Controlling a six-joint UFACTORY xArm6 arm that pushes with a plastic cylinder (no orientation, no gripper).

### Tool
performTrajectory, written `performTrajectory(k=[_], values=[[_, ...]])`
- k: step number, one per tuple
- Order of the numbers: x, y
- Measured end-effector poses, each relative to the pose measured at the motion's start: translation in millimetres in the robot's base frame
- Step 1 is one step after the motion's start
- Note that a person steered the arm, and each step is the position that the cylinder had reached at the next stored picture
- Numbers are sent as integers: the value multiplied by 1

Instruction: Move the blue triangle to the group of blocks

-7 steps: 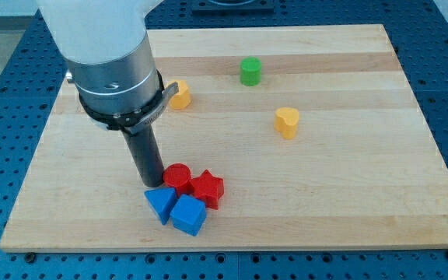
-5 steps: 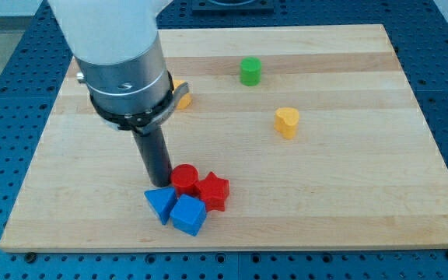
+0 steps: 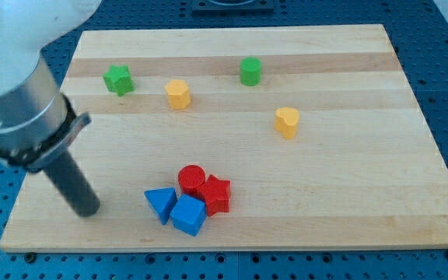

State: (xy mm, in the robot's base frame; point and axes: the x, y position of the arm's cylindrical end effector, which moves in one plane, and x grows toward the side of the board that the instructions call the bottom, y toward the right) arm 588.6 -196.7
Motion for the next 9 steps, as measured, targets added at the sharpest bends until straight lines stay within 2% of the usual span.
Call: performTrajectory(k=[1,3,7,9], values=[[12,2],[-8,31],[-10,103],[-11,107]])
